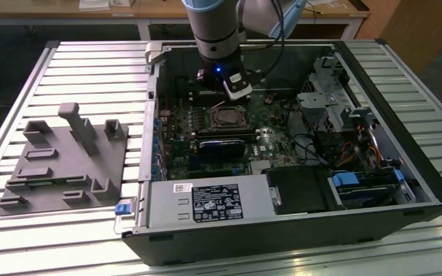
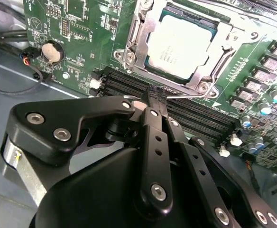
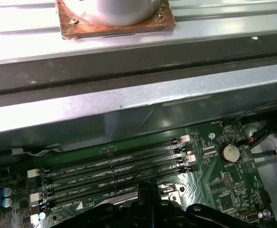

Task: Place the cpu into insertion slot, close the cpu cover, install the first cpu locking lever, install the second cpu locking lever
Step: 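Install the first cpu locking lever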

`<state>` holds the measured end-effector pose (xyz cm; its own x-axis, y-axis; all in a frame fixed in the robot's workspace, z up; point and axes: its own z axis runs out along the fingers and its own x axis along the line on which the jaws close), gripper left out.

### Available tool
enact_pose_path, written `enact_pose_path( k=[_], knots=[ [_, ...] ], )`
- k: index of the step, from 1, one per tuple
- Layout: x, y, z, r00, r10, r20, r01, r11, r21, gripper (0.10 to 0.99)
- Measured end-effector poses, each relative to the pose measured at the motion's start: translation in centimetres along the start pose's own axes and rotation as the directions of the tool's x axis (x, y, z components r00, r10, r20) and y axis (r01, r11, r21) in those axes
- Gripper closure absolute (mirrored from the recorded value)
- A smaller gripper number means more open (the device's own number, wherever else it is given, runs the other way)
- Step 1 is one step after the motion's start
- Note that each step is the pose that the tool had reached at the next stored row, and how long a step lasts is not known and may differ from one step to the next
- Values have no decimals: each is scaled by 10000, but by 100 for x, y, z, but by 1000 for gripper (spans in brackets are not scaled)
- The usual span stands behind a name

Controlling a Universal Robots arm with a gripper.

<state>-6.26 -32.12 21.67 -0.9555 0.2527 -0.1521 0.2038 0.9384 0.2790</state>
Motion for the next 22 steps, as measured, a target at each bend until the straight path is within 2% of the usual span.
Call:
enact_pose_path(
  k=[9, 15, 22],
  knots=[
    [16, 42, 30, 9992, 388, 115, -389, 9992, 60, 980],
    [22, 54, 45, 9968, 766, 234, -770, 9970, 124, 980],
    [32, 87, 62, 9940, 1045, 334, -1051, 9943, 195, 980]
  ],
)
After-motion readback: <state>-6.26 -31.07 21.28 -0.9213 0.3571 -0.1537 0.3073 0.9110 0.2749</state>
